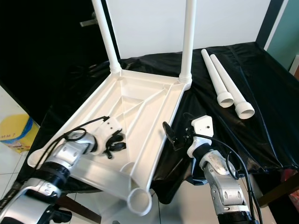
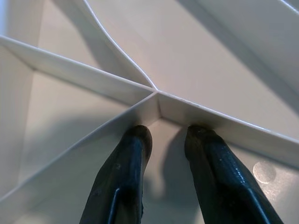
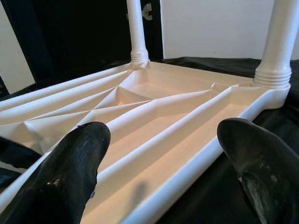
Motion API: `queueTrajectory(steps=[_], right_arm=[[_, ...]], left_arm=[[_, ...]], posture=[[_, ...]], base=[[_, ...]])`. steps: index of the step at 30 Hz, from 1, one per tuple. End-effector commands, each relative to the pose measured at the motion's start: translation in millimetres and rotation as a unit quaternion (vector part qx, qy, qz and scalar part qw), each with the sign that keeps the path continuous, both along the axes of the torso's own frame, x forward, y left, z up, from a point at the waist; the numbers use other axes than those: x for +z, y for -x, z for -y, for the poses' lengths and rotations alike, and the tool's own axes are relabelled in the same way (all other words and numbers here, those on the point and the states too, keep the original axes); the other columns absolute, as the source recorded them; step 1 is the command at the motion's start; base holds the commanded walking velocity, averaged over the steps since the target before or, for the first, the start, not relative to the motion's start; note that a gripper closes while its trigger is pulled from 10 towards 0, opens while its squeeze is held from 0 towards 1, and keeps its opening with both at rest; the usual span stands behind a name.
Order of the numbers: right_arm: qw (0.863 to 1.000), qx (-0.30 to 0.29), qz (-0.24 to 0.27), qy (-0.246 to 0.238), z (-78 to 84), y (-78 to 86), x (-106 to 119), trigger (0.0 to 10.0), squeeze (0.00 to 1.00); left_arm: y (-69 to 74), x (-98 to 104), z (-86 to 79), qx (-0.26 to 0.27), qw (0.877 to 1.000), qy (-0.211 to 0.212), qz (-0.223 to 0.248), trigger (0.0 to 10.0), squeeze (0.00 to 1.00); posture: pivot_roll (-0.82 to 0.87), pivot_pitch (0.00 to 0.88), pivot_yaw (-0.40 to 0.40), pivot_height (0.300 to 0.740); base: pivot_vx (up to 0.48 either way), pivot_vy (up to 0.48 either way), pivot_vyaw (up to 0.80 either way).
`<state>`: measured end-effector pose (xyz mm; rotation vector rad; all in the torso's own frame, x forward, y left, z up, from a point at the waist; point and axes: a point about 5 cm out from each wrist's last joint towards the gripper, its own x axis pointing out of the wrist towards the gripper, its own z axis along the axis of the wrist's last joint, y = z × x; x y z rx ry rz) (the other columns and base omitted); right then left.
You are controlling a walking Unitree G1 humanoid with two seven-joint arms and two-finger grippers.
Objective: Building children table
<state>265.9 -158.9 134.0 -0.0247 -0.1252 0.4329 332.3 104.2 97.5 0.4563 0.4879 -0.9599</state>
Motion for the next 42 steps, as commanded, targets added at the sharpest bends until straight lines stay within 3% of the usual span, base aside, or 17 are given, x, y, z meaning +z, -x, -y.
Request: queueTrajectory(steps=[1,5,7,8,10,13,14,16,17,21,31,32,42], right_arm=[[1.0,0.001,-0.004,-0.001,-1.9,-0.2,0,10.0,0.0],[1.0,-0.001,-0.005,-0.001,-2.4,-0.3,0,10.0,0.0],[1.0,-0.003,-0.005,0.0,-1.9,-0.1,0,10.0,0.0],[1.0,-0.003,-0.005,0.0,-1.9,-0.1,0,10.0,0.0],[1.0,-0.005,-0.004,0.001,-1.5,0.9,0,10.0,0.0],[1.0,-0.005,-0.005,0.001,-1.3,2.0,0,10.0,0.0],[1.0,-0.004,-0.007,0.0,-1.6,3.6,-1,10.0,0.0],[1.0,-0.004,-0.007,0.0,-1.6,3.6,-1,10.0,0.0],[1.0,-0.003,-0.009,0.001,-2.3,4.8,-3,10.0,0.0],[1.0,0.0,-0.011,0.003,-2.2,4.1,-2,10.0,0.0],[1.0,-0.002,-0.012,0.01,1.9,4.8,-1,10.0,0.0],[1.0,-0.001,-0.012,0.011,1.6,4.5,-1,10.0,0.0],[1.0,-0.004,-0.01,0.012,2.3,3.5,1,10.0,0.0]], left_arm=[[-20.7,6,-6.3,0.196,0.969,-0.035,0.144,10.0,0.0],[-23.3,11,7.9,0.179,0.972,-0.008,0.15,10.0,0.0],[-19.8,14,16.4,0.119,0.981,-0.003,0.153,10.0,0.0],[-19.8,14,16.4,0.119,0.981,-0.003,0.153,10.0,0.0],[-15.7,15,13.2,0.075,0.987,0.0,0.141,10.0,0.0],[-15.0,18,4.0,0.053,0.988,-0.011,0.145,10.0,0.0],[-16.7,25,-10.6,0.038,0.987,-0.019,0.153,10.0,0.17],[-16.7,25,-10.6,0.038,0.987,-0.019,0.153,10.0,0.17],[-17.5,32,-23.8,0.023,0.987,-0.024,0.156,10.0,1.0],[-20.4,46,-54.6,-0.003,0.987,-0.042,0.157,10.0,1.0],[-27.0,59,-73.9,-0.003,0.982,-0.071,0.173,10.0,1.0],[-27.7,57,-71.9,-0.009,0.981,-0.08,0.176,10.0,0.0],[-27.2,37,-46.2,-0.061,0.98,-0.095,0.165,10.0,0.0]], posture=[[-0.13,0.001,0.101,0.74],[-0.14,0.0,0.104,0.74],[-0.14,0.0,0.11,0.74],[-0.14,0.0,0.11,0.74],[-0.14,0.001,0.112,0.74],[-0.14,0.002,0.112,0.74],[-0.13,0.003,0.11,0.74],[-0.13,0.003,0.11,0.74],[-0.13,0.003,0.111,0.74],[-0.13,0.006,0.104,0.74],[-0.13,0.011,0.098,0.74],[-0.13,0.012,0.097,0.74],[-0.14,0.025,0.095,0.74]], base=[[0.0,0.0,0.0],[0.0,0.0,0.0],[0.0,0.0,0.0],[0.0,0.0,0.0],[0.0,0.0,0.0],[0.0,0.0,0.0],[0.0,0.0,0.0],[0.0,0.0,0.0],[0.0,0.0,0.0],[0.0,0.0,0.0],[0.0,0.0,0.0],[0.0,0.0,0.0],[0.0,0.0,0.0]])
